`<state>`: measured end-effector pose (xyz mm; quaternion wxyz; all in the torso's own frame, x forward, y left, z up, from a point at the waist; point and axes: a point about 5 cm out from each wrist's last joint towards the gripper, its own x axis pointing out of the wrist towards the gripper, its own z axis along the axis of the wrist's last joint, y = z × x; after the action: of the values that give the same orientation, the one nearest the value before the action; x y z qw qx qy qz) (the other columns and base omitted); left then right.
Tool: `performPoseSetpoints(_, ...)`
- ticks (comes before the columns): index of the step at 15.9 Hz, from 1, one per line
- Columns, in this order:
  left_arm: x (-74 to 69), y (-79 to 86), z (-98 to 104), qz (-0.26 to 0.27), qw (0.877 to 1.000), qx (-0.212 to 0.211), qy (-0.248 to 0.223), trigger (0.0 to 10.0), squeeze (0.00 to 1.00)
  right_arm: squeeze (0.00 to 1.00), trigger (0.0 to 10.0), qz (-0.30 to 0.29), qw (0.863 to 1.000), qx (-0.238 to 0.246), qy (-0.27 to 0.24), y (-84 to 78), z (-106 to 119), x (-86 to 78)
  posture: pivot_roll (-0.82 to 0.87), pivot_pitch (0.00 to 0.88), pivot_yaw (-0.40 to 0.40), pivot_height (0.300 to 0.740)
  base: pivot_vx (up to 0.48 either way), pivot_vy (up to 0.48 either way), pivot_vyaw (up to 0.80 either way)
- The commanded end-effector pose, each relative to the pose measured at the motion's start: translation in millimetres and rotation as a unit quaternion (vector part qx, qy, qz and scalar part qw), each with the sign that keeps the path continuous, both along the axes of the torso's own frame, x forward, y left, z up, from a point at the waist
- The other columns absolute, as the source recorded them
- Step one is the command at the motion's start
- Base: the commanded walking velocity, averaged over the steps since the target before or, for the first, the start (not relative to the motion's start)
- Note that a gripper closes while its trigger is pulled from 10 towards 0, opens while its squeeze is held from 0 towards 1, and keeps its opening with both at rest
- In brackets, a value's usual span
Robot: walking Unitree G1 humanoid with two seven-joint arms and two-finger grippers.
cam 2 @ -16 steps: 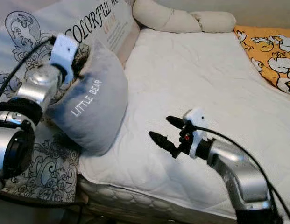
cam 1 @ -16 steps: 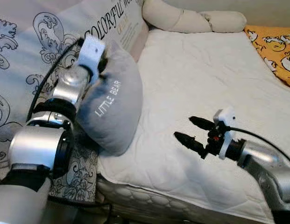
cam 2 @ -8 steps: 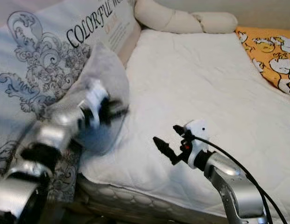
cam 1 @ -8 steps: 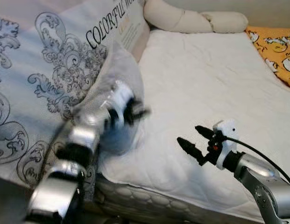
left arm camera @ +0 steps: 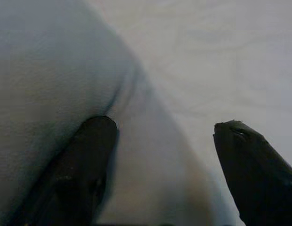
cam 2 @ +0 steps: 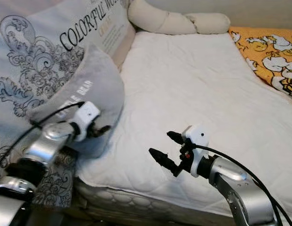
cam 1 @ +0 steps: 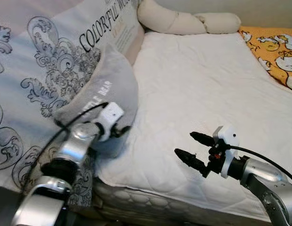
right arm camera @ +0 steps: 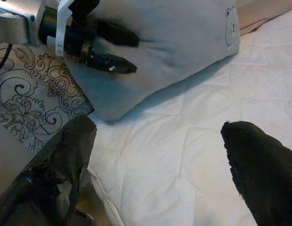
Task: Clean up the room
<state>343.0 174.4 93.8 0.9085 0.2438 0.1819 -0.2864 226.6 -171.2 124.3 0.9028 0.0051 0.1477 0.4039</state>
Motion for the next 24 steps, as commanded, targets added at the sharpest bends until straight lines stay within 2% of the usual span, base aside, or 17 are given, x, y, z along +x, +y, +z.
performPoseSetpoints(1, 9.8, 28.2, 20, 0.062, 0.997, 0.005, -0.047, 10.0, 1.0, 1.0, 10.0, 0.019, 1.0, 0.005, 0.0, 0.6, 4, -4.3, -0.15, 0.0, 0.05, 0.74, 0.0, 0.0, 0.0)
performPoseSetpoints(3, 8.5, 15.9, 35, 0.032, 0.996, -0.062, -0.058, 10.0, 1.0, 1.0, 10.0, 0.043, 0.999, 0.014, 0.005, 2.9, 5, -8.5, -0.14, 0.0, 0.036, 0.74, 0.0, 0.0, 0.0)
performPoseSetpoints(6, -5.0, -10.0, 35, -0.05, 0.992, -0.106, -0.04, 10.0, 1.0, 1.0, 10.0, 0.037, 0.999, 0.01, 0.002, 1.9, 5, -4.8, -0.14, 0.0, 0.035, 0.74, 0.0, 0.0, 0.0)
performPoseSetpoints(7, -8.7, -16.3, 36, -0.06, 0.989, -0.127, -0.044, 10.0, 1.0, 1.0, 10.0, 0.028, 1.0, 0.007, -0.001, 1.0, 5, -3.5, -0.13, 0.0, 0.034, 0.74, 0.0, 0.0, 0.0)
performPoseSetpoints(8, -13.3, -22.4, 44, -0.062, 0.982, -0.168, -0.057, 10.0, 1.0, 1.0, 10.0, 0.003, 1.0, 0.026, -0.003, 0.5, 7, -1.9, -0.13, 0.0, 0.033, 0.74, 0.0, 0.0, 0.0)
performPoseSetpoints(9, -18.7, -24.4, 50, -0.056, 0.978, -0.19, -0.065, 10.0, 1.0, 1.0, 10.0, -0.015, 0.999, 0.04, -0.006, 1.2, 7, -2.0, -0.13, 0.0, 0.033, 0.74, 0.0, 0.0, 0.0)
performPoseSetpoints(11, -29.2, -24.1, 51, -0.045, 0.978, -0.191, -0.068, 10.0, 1.0, 1.0, 10.0, -0.032, 0.998, 0.046, -0.001, 2.7, 4, -6.7, -0.13, 0.0, 0.031, 0.74, 0.0, 0.0, 0.0)
performPoseSetpoints(14, -40.4, -18.6, 57, 0.012, 0.973, -0.215, -0.088, 10.0, 1.0, 1.0, 10.0, -0.085, 0.995, 0.06, 0.007, 2.2, 0, -10.2, -0.14, 0.0, 0.038, 0.74, 0.0, 0.0, 0.0)
performPoseSetpoints(15, -48.9, -14.1, 64, 0.074, 0.963, -0.231, -0.116, 10.0, 1.0, 1.0, 10.0, -0.155, 0.986, 0.054, 0.0, -1.5, -4, -7.1, -0.13, 0.0, 0.032, 0.74, 0.0, 0.0, 0.0)
performPoseSetpoints(16, -59.4, -9.2, 68, 0.142, 0.951, -0.24, -0.135, 10.0, 1.0, 1.0, 10.0, -0.196, 0.979, 0.057, -0.003, -0.8, -7, -6.5, -0.13, 0.0, 0.027, 0.74, 0.0, 0.0, 0.0)
performPoseSetpoints(17, -62.6, -8.1, 68, 0.158, 0.947, -0.244, -0.134, 10.0, 1.0, 1.0, 10.0, -0.212, 0.976, 0.054, -0.006, -0.5, -8, -6.0, -0.12, 0.0, 0.021, 0.74, 0.0, 0.0, 0.0)
performPoseSetpoints(18, -74.4, -4.5, 65, 0.192, 0.94, -0.245, -0.141, 10.0, 1.0, 1.0, 10.0, -0.254, 0.965, 0.066, -0.008, 3.1, -9, -5.9, -0.11, 0.0, 0.008, 0.74, 0.0, 0.0, -0.43)
performPoseSetpoints(19, -83.2, -1.7, 59, 0.205, 0.94, -0.235, -0.142, 10.0, 1.0, 1.0, 10.0, -0.268, 0.96, 0.088, -0.001, 8.0, -8, -7.9, -0.1, 0.0, 0.007, 0.74, 0.0, 0.0, -0.77)
performPoseSetpoints(20, -91.1, 0.2, 52, 0.206, 0.944, -0.22, -0.134, 10.0, 1.0, 1.0, 10.0, -0.276, 0.957, 0.086, -0.006, 11.2, -8, -8.8, -0.11, 0.0, 0.01, 0.74, 0.0, 0.0, -0.77)
performPoseSetpoints(22, -98.2, -0.6, 47, 0.214, 0.947, -0.209, -0.114, 10.0, 1.0, 1.0, 10.0, -0.294, 0.953, 0.073, -0.01, 12.5, -9, -4.7, -0.1, 0.0, 0.0, 0.74, 0.0, 0.0, 0.0)
performPoseSetpoints(23, -100.4, -1.4, 44, 0.223, 0.949, -0.199, -0.106, 10.0, 1.0, 0.82, 10.0, -0.315, 0.947, 0.059, 0.016, 12.6, -15, 0.0, -0.09, 0.0, -0.01, 0.74, 0.0, -0.382, 0.0)
performPoseSetpoints(24, -100.2, 1.6, 43, 0.241, 0.945, -0.191, -0.107, 10.0, 1.0, 0.0, 10.0, -0.324, 0.945, 0.034, 0.021, 11.8, -19, 3.0, -0.09, 0.0, -0.019, 0.74, 0.0, -0.409, 0.0)
